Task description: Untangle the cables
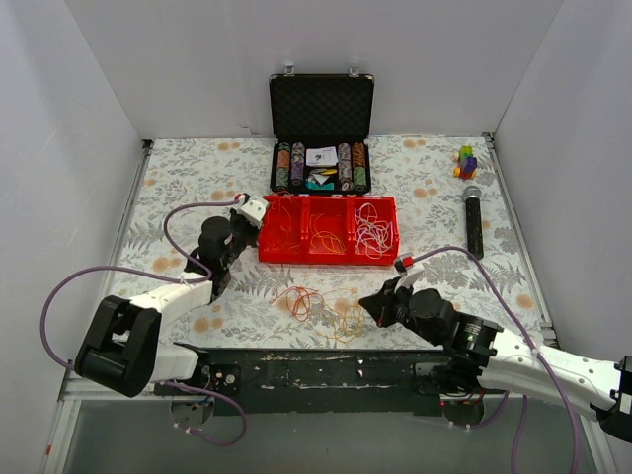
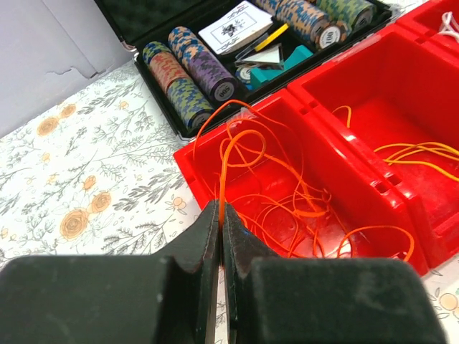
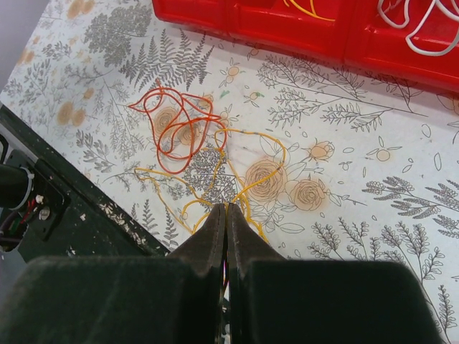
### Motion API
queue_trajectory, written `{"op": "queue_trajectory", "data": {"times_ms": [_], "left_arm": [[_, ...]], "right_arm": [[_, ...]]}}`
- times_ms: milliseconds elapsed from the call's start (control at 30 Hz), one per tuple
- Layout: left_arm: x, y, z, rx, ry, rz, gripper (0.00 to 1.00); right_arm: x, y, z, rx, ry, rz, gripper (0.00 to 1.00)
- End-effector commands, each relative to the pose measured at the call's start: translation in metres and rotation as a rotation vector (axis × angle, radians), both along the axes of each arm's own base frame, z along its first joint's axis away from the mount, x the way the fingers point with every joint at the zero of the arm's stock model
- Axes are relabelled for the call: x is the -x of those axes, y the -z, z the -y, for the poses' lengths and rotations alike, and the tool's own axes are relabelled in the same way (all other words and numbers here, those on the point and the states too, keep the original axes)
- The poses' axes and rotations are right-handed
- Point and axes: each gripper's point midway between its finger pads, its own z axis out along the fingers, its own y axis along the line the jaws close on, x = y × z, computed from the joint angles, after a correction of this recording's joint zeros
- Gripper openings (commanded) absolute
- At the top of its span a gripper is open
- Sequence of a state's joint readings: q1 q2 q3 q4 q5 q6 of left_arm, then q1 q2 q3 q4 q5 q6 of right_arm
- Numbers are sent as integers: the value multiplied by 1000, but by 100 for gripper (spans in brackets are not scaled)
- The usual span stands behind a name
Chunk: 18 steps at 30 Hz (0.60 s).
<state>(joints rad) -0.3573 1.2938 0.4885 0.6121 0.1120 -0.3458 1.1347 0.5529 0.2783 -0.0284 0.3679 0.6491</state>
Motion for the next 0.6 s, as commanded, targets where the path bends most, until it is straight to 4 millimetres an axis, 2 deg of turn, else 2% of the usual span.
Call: {"op": "queue_trajectory", "data": {"times_ms": [0, 300, 467, 567], "left_arm": [[7, -10, 5, 47, 24, 9, 0], [5, 17, 23, -61, 143, -54, 0], [7, 21, 49, -79, 243, -45, 0], [7, 30, 60, -94, 281, -57, 7]], "right_arm": [[-2, 0, -1, 1, 13, 6, 1], [-4, -7, -5, -29, 11, 15, 1], [-4, -8, -4, -31, 16, 14, 1], [-5, -9, -3, -23, 19, 17, 1]]}}
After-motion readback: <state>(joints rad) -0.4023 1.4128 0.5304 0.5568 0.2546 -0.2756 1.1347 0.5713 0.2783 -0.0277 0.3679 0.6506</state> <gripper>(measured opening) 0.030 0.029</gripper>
